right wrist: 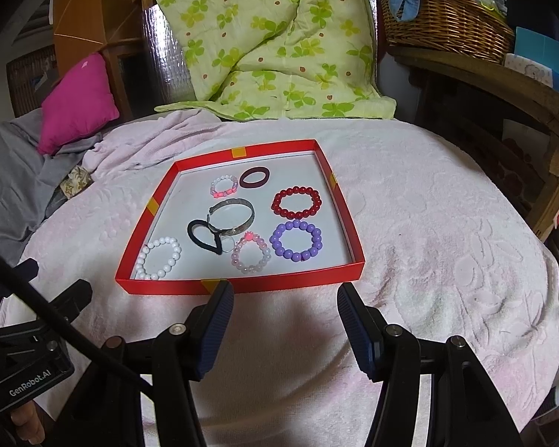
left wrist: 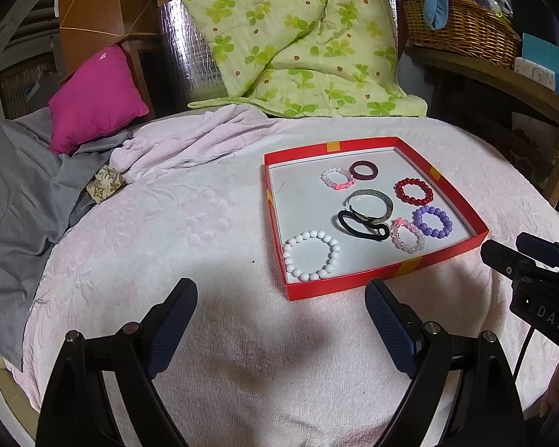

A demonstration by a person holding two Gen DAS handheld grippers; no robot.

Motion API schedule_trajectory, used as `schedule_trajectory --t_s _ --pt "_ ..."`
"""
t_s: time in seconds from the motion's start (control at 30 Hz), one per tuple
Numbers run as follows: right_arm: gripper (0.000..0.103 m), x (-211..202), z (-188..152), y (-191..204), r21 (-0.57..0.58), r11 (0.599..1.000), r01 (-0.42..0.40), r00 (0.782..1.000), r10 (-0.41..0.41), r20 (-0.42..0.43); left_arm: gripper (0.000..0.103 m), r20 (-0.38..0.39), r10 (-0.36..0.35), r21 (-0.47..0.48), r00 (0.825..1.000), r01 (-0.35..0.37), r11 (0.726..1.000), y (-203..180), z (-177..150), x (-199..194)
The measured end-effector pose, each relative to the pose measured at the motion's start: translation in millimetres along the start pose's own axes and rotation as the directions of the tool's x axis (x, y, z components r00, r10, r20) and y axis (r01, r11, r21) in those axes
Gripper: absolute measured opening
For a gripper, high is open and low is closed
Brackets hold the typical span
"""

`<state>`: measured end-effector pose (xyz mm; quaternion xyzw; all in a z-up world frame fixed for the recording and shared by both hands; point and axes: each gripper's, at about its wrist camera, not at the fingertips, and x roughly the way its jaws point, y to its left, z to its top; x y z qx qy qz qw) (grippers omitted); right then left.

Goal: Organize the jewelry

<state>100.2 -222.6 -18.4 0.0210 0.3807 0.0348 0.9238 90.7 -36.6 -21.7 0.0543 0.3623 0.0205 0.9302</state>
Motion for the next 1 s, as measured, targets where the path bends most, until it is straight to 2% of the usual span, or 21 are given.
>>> schedule_trajectory --t_s 0.8,0.9,1.0 --pt "0.062 7 3 7 0.009 1.0 0.005 1.0 -0.005 -0.011 0.092 -0.002 0.001 -0.016 1.0 -0.001 1.0 9 -1 -1" --pt "0.062 7 3 6 0.014 1.0 0.006 1.0 -0.006 -0.011 0.092 0.001 -0.008 -0.013 1.0 0.008 1.0 9 -1 -2" --pt "0.062 7 4 3 0.013 1.0 0.008 1.0 -0.008 -0.009 0.092 0.006 -0.052 -0.016 0.999 0.052 0.998 12 -3 -1"
